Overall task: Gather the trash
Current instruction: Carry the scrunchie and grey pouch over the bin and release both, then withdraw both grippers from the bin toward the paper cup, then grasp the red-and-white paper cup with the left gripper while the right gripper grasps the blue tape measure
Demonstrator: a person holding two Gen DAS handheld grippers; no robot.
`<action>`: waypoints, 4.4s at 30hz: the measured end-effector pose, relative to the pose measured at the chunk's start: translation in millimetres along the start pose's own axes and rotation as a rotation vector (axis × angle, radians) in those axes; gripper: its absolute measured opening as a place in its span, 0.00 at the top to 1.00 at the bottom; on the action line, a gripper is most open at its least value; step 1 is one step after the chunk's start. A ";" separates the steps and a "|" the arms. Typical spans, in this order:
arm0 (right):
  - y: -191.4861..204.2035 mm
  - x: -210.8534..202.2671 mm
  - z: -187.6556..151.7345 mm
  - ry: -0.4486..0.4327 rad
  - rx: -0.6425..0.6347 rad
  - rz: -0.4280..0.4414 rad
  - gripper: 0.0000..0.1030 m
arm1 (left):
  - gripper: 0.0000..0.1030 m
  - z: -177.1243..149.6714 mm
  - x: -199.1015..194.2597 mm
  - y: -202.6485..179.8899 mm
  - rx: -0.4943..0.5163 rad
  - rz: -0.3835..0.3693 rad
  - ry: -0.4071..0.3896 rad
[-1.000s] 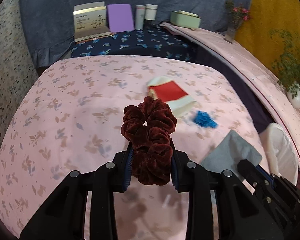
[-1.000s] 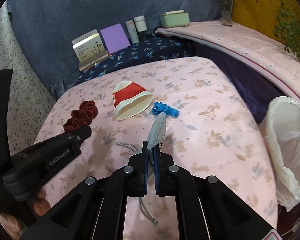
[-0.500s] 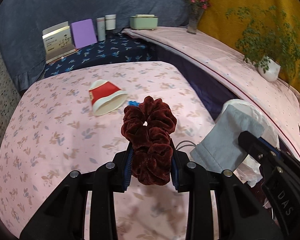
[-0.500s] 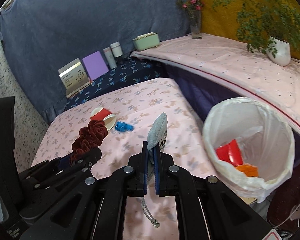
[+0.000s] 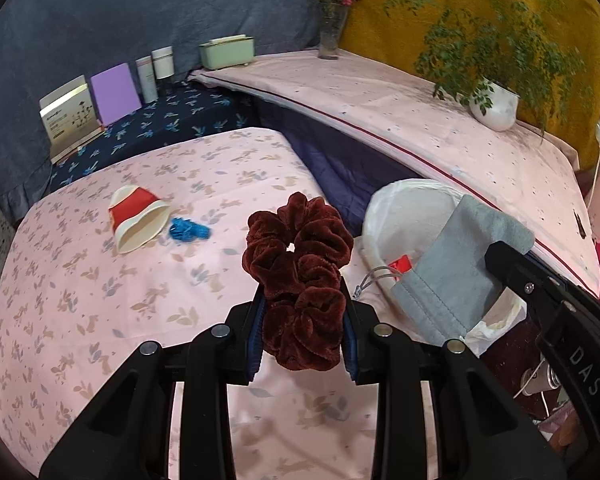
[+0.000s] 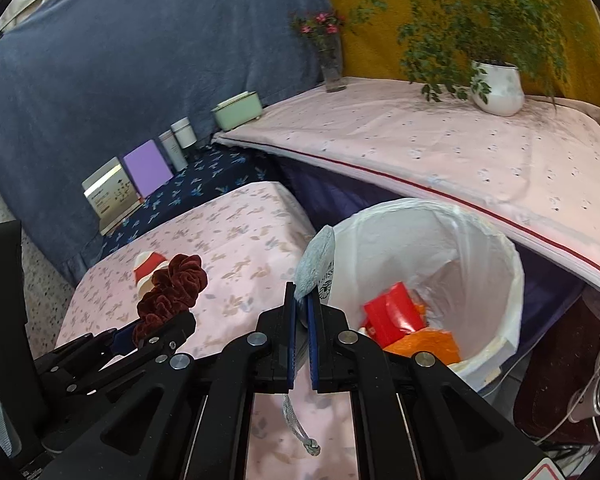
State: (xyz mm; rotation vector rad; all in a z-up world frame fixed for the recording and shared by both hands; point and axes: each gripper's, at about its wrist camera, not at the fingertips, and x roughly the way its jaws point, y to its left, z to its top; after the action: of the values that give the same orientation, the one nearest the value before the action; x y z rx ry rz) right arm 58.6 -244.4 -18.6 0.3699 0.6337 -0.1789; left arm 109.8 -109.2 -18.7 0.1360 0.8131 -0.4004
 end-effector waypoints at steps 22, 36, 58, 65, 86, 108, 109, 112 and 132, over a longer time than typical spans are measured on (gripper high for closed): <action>-108.6 -10.5 6.4 -0.040 0.164 -0.121 0.94 | 0.69 13.1 44.0 -107.9 0.164 -0.132 0.064; -132.0 8.1 12.8 -0.024 0.192 -0.155 0.94 | 0.36 24.7 66.8 -127.3 0.174 -0.164 0.069; -94.5 29.0 22.1 -0.011 0.145 -0.102 0.81 | 0.35 25.1 62.7 -79.0 0.095 -0.089 0.054; -77.0 27.7 23.4 -0.021 0.123 -0.092 0.66 | 0.31 23.1 57.9 -56.9 0.059 -0.067 0.046; 16.4 34.3 13.5 0.017 -0.024 -0.019 0.65 | 0.29 10.6 31.9 40.1 -0.094 0.015 0.016; 129.8 82.9 -12.2 0.119 -0.202 0.077 0.59 | 0.28 -12.4 35.5 169.6 -0.280 0.165 0.042; 133.9 87.5 -13.6 0.128 -0.208 0.081 0.59 | 0.28 -12.5 38.0 174.5 -0.283 0.171 0.045; 146.1 103.6 -17.4 0.153 -0.227 0.093 0.59 | 0.27 -10.9 47.6 189.8 -0.293 0.190 0.054; 185.9 220.6 -15.6 0.263 -0.234 0.121 0.59 | 0.40 23.6 137.4 239.1 -0.259 0.179 0.093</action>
State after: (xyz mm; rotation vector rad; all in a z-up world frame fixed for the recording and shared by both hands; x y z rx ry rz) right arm 276.0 -78.6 -111.7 0.2059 0.8795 0.0614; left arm 305.9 63.0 -110.9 -0.0143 0.9296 -0.1181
